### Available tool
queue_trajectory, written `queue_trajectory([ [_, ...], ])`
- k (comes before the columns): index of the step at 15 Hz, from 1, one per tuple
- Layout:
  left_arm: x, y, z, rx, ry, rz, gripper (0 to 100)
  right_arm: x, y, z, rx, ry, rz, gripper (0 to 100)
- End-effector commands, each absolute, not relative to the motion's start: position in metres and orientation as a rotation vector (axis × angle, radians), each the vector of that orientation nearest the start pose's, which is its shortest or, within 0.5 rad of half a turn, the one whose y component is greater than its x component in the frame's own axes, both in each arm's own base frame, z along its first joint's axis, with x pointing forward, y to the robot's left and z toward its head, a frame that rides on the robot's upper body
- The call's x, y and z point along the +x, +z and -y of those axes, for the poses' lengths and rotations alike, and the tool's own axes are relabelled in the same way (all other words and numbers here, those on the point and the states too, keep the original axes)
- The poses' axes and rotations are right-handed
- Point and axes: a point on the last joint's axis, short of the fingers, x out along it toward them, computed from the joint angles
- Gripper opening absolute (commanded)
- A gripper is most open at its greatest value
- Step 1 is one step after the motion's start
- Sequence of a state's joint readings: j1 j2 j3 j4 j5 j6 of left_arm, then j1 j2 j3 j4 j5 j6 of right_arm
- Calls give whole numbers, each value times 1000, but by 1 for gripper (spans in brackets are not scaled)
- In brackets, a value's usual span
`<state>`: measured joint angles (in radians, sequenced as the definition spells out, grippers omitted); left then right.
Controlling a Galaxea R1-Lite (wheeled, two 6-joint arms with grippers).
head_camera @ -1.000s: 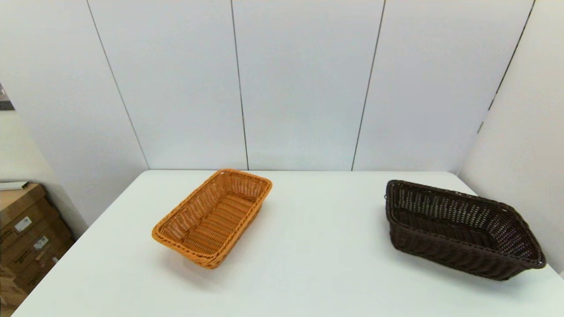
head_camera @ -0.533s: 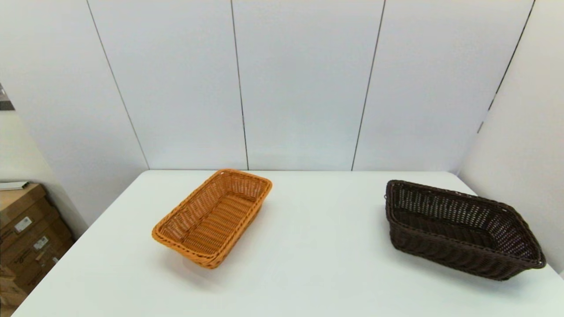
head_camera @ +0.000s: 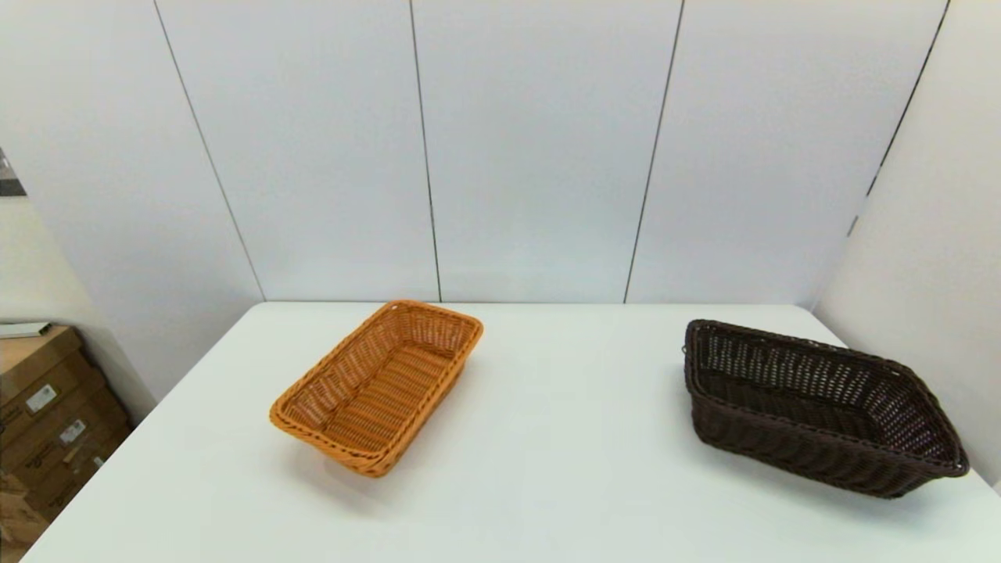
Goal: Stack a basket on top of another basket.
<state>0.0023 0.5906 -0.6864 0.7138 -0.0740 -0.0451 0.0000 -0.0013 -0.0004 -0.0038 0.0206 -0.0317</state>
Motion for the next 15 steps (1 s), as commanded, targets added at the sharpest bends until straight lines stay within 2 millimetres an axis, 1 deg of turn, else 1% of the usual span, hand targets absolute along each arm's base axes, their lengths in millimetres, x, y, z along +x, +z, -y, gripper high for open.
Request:
queue_trajectory([
  [1, 144, 250, 1, -376, 142, -1096, 100, -23, 76, 0, -32, 21, 5, 100],
  [2, 170, 246, 4, -444, 189, -1155, 100, -23, 76, 0, -32, 21, 5, 100],
  [3, 190, 241, 9, -495, 217, -1198, 100, -23, 76, 0, -32, 21, 5, 100],
  [4, 213, 232, 16, -555, 254, -1250, 100, -23, 76, 0, -32, 21, 5, 100],
  [5, 227, 223, 23, -600, 273, -1298, 100, -23, 76, 0, -32, 20, 5, 100],
  [6, 237, 215, 30, -631, 285, -1341, 100, -23, 76, 0, -32, 21, 5, 100],
  [8, 248, 202, 38, -665, 304, -1403, 100, -23, 76, 0, -32, 21, 5, 100],
  [10, 265, 191, 49, -714, 365, -1434, 100, -23, 76, 0, -32, 20, 5, 100],
  [12, 279, 185, 52, -744, 403, -1442, 100, -23, 76, 0, -32, 21, 5, 100],
  [15, 299, 162, 56, -754, 460, -1494, 100, -23, 76, 0, -32, 21, 5, 100],
])
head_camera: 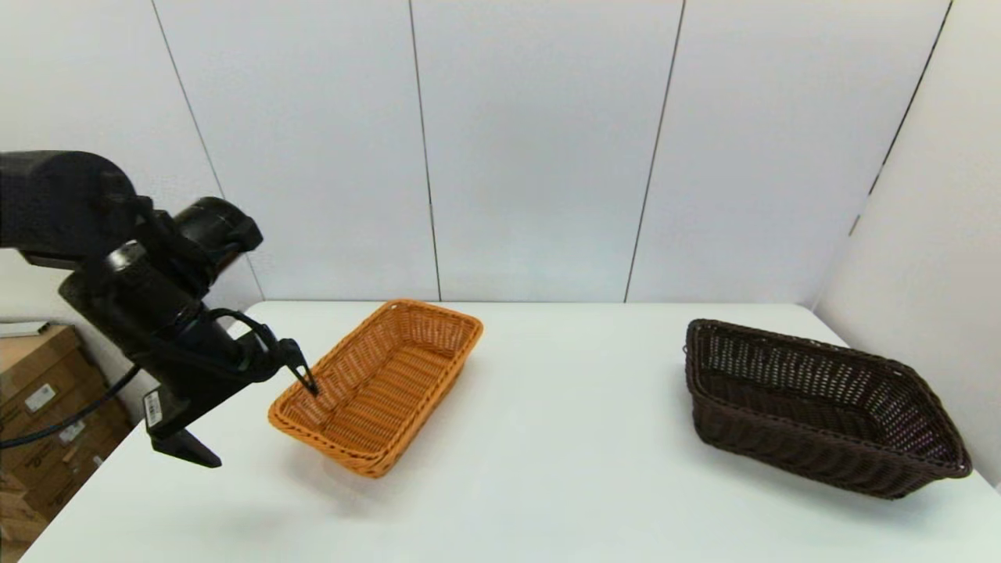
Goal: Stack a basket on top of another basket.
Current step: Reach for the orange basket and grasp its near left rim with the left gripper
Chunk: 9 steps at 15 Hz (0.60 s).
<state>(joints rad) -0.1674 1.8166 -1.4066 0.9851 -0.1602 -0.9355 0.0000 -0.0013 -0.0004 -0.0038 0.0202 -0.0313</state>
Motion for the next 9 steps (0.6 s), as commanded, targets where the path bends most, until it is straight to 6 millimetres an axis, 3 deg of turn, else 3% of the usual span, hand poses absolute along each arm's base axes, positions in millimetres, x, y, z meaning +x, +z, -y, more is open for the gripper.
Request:
queue_trajectory([
  [1, 304, 155, 57, -748, 466, -1510, 100, -23, 76, 0, -32, 21, 5, 100],
  [9, 328, 107, 68, -710, 504, -1591, 100, -23, 76, 0, -32, 20, 5, 100],
])
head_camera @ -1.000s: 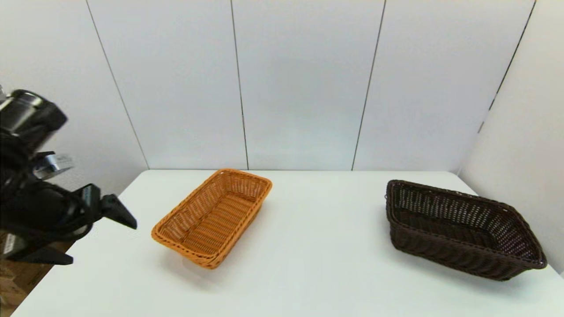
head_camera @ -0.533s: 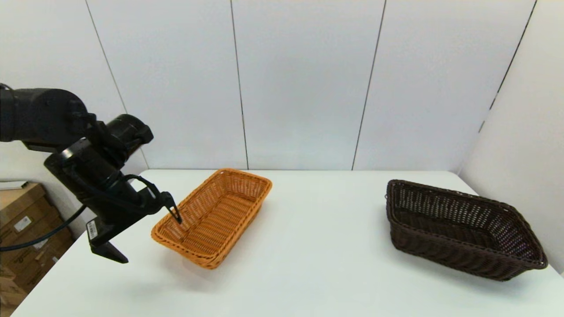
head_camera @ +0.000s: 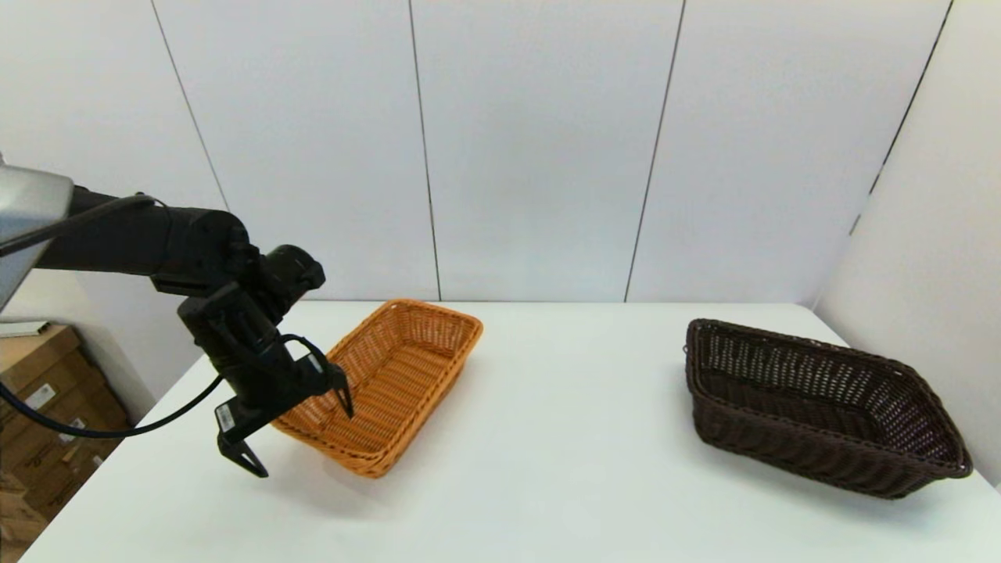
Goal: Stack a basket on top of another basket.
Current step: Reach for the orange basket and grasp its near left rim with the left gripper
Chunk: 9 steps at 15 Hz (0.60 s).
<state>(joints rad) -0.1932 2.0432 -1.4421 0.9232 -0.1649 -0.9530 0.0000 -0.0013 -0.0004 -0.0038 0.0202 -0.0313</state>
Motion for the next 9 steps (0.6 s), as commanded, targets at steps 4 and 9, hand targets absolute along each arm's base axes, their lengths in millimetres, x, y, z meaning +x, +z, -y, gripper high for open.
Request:
queue_trajectory([
  [4, 339, 86, 70, -729, 540, -1597, 100, -23, 76, 0, -32, 21, 5, 100],
  [9, 343, 79, 70, -748, 541, -1574, 100, -23, 76, 0, -32, 20, 5, 100],
])
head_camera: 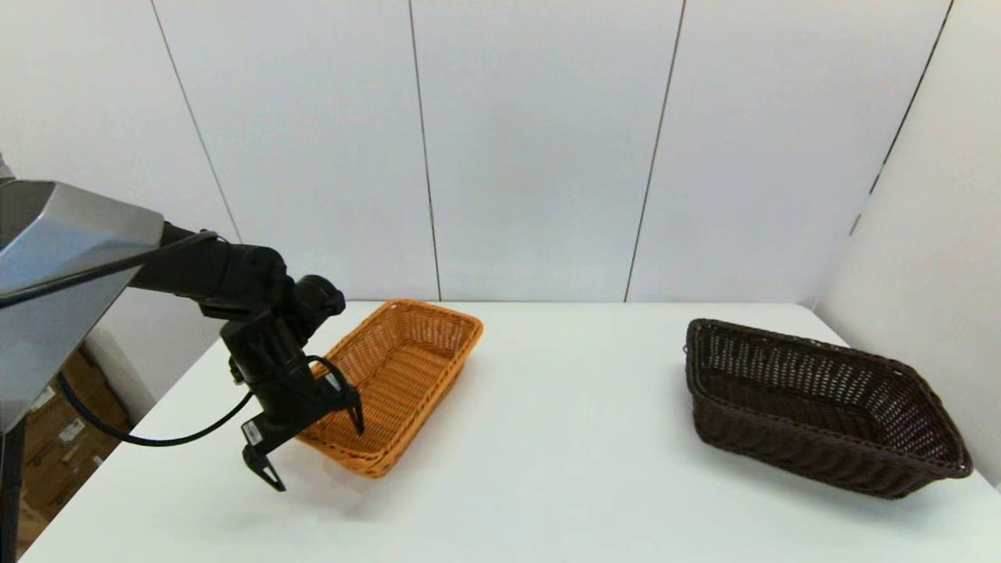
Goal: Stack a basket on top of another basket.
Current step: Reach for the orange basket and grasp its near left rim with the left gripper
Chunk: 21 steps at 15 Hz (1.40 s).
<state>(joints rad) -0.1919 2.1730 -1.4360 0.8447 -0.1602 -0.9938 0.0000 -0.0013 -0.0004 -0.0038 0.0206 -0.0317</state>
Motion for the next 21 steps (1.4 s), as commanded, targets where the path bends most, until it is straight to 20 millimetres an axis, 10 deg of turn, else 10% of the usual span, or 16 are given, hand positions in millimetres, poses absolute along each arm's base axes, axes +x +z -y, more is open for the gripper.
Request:
queue_trajectory([
  [1, 343, 77, 70, -756, 543, -1566, 100, -23, 76, 0, -32, 20, 6, 100],
  [7, 343, 67, 70, -760, 540, -1563, 100, -23, 76, 0, -32, 21, 5, 100],
  [8, 342, 66, 70, -756, 543, -1566, 0, -23, 76, 0, -31, 21, 5, 100],
  [21, 341, 66, 70, -756, 542, -1569, 0, -23, 76, 0, -32, 21, 5, 100],
])
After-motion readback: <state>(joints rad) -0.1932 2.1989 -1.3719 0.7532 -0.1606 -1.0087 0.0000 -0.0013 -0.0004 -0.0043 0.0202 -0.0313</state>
